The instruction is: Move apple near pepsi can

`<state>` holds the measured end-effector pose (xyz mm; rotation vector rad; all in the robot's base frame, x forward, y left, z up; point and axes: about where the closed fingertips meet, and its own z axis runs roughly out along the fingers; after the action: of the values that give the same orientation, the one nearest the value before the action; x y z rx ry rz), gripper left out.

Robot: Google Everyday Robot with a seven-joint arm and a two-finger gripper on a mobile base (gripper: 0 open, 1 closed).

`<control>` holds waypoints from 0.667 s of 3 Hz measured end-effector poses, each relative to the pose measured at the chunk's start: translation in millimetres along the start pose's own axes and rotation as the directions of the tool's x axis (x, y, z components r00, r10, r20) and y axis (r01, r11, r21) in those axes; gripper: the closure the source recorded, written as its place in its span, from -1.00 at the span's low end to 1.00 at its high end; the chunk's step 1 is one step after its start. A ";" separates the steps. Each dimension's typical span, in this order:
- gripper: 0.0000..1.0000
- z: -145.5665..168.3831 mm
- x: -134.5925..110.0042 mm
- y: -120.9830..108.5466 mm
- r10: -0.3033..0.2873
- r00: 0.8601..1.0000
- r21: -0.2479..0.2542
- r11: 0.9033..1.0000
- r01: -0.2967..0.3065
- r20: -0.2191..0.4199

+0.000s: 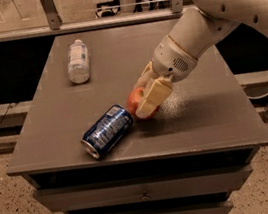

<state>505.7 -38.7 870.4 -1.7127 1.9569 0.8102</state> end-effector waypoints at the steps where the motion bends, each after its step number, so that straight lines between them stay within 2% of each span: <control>1: -1.00 2.0 1.2 -0.7 -0.004 1.000 -0.005 1.000 0.004 0.002; 2: -1.00 -3.3 3.3 -1.2 0.001 1.000 0.001 1.000 -0.001 0.012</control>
Offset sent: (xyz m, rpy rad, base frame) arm 0.0000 -0.0057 -0.0054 0.0067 0.0080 -0.0014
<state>506.7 -43.4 870.6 -1.7022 1.9504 0.8186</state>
